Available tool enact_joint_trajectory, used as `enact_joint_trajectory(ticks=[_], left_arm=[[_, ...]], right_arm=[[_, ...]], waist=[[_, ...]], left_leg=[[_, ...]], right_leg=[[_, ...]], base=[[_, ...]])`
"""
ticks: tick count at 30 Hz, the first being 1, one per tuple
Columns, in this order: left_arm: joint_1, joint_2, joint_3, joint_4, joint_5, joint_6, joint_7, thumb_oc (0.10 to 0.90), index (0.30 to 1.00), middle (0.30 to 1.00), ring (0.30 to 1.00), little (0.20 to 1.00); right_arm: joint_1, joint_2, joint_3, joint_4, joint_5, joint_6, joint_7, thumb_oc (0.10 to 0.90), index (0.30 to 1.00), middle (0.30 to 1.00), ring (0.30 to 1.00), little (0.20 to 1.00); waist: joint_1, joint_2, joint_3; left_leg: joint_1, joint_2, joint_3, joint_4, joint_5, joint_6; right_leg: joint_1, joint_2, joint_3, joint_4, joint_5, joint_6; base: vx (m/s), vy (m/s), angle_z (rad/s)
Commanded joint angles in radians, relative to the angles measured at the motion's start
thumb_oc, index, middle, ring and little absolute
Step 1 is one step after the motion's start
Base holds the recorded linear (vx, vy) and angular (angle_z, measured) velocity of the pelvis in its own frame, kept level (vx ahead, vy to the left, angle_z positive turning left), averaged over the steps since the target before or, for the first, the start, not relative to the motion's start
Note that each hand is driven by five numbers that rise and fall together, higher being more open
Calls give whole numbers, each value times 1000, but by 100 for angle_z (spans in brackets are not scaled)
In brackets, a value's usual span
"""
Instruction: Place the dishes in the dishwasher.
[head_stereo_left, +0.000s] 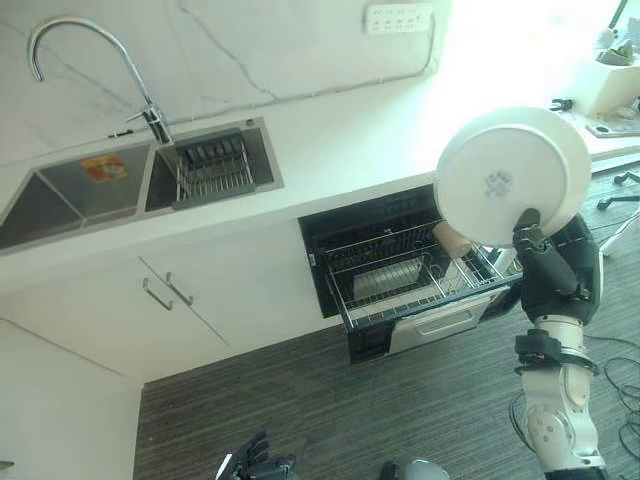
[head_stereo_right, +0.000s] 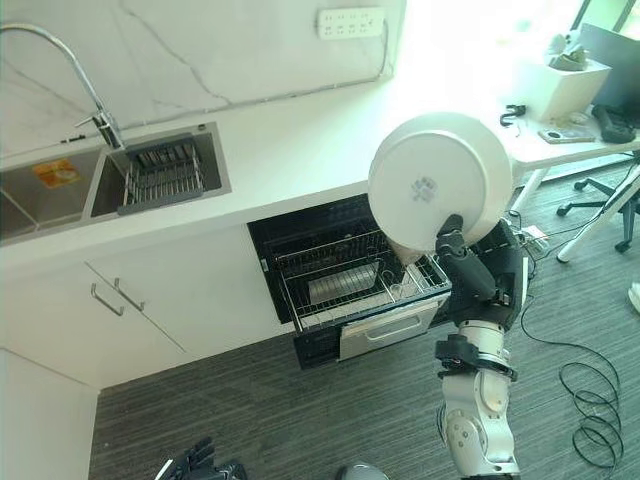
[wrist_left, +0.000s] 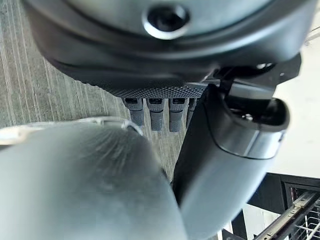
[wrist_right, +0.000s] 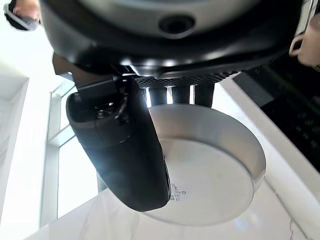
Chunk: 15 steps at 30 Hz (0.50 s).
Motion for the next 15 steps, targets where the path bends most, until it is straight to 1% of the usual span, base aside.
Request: enact_joint_trajectory(ticks=[1, 2, 3, 4, 5, 6, 8, 9, 10, 11, 12, 14, 15], left_arm=[[7, 27, -3, 2, -8, -38, 2, 800, 900, 900, 900, 900], [4, 21, -3, 37, -16, -41, 5, 800, 900, 900, 900, 900], [-1, 22, 0, 59, -7, -24, 4, 800, 900, 900, 900, 900], [-12, 29, -12, 94, -14, -12, 8, 800, 900, 900, 900, 900], [-17, 32, -12, 109, -20, -6, 8, 800, 900, 900, 900, 900], [-23, 37, -11, 131, -36, -8, 11, 800, 900, 900, 900, 900], [-41, 50, 3, 152, -25, 1, 7, 800, 900, 900, 900, 900], [-52, 63, -14, 166, 11, 10, 18, 800, 900, 900, 900, 900], [-56, 68, -14, 166, 21, 13, 18, 800, 900, 900, 900, 900], [-61, 76, -26, 162, 25, 11, 23, 800, 900, 900, 900, 900], [-66, 80, -34, 155, 24, 13, 29, 800, 900, 900, 900, 900], [-88, 97, -35, 128, 8, 33, 37, 800, 900, 900, 900, 900], [-94, 112, -19, 112, -11, 53, 31, 800, 900, 900, 900, 900]], right_arm=[[-135, 15, -13, -127, -103, -60, 52, 400, 300, 300, 300, 300], [-137, 17, -3, -116, -67, -46, 83, 400, 300, 300, 300, 300], [-143, 15, 4, -87, -18, -30, 124, 400, 300, 300, 300, 300], [-127, 16, 5, -86, -5, -9, 132, 400, 300, 300, 300, 300], [-120, 10, 2, -81, 29, -12, 163, 400, 300, 300, 300, 300], [-103, 12, -7, -97, 15, 4, 159, 400, 300, 300, 300, 300], [-74, 17, -15, -123, 8, 16, 162, 400, 300, 300, 300, 300], [-71, 14, -30, -150, -59, 33, 87, 400, 300, 300, 300, 300], [-78, 13, -25, -166, -82, 34, 62, 400, 300, 300, 300, 300], [-91, 15, -13, -179, -96, 45, 37, 400, 300, 300, 300, 300], [-100, 17, -5, -176, -97, 46, 27, 400, 300, 300, 300, 300], [-128, 26, 22, -154, -93, 31, 13, 400, 300, 300, 300, 300], [-134, 32, 35, -144, -99, 24, 20, 400, 300, 300, 300, 300]], waist=[[30, 0, 29], [42, -1, 31], [35, -6, 29], [23, -8, 24], [17, -9, 23], [6, -12, 21], [-8, -18, 21], [-15, -21, 16], [-21, -16, 20], [-29, -11, 28], [-27, -11, 30], [-7, -17, 36], [0, -19, 39]], left_leg=[[-67, 82, 89, 81, -59, -2], [-86, 55, 26, 81, -57, 6], [-73, 54, 37, 81, -65, 12], [-67, 52, 52, 81, -73, 19], [-63, 49, 55, 81, -78, 21], [-59, 43, 53, 81, -89, 29], [-47, 31, 58, 81, -107, 44], [-38, 12, 48, 81, -125, 68], [-34, 8, 41, 81, -127, 78], [-29, 7, 30, 81, -130, 83], [-28, 8, 29, 81, -131, 83], [-33, 15, 43, 81, -135, 73], [-33, 23, 52, 81, -140, 68]], right_leg=[[82, -21, 11, -104, 19, 117], [92, -19, 28, -104, 8, 119], [90, -28, 31, -104, 10, 124], [92, -41, 29, -104, 15, 138], [92, -45, 32, -104, 18, 144], [96, -51, 35, -104, 19, 152], [109, -61, 33, -104, 26, 166], [143, -47, 28, -104, 54, 168], [147, -33, 28, -104, 113, 179], [121, -36, 42, -104, 165, 188], [104, -47, 47, -104, 168, 187], [48, -120, 43, -104, 158, 190], [26, -152, 43, -104, 196, 200]], base=[[226, 259, -84], [212, 349, -22], [214, 417, -9], [142, 340, -48], [144, 288, -86], [153, 264, -84], [236, 343, -50], [283, 369, -30], [244, 304, -16], [62, 79, -12], [-4, -29, -13], [-61, -136, -20], [-58, -127, -19]])
